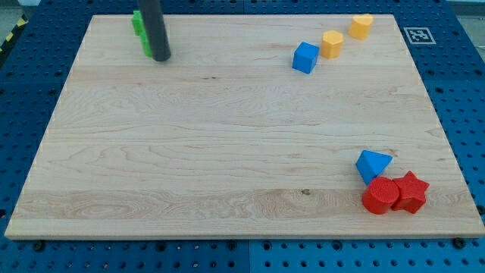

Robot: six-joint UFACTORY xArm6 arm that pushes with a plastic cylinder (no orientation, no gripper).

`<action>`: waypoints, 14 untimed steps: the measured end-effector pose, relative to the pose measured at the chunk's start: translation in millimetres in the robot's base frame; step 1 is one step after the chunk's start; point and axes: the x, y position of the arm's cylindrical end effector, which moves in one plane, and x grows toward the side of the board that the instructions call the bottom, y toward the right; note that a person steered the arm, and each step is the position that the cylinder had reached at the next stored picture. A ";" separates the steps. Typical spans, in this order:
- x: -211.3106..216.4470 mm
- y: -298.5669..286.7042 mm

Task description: Push the blue cube towards the green circle

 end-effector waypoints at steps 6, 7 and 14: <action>65.9 327.9; 54.6 349.7; 12.6 218.1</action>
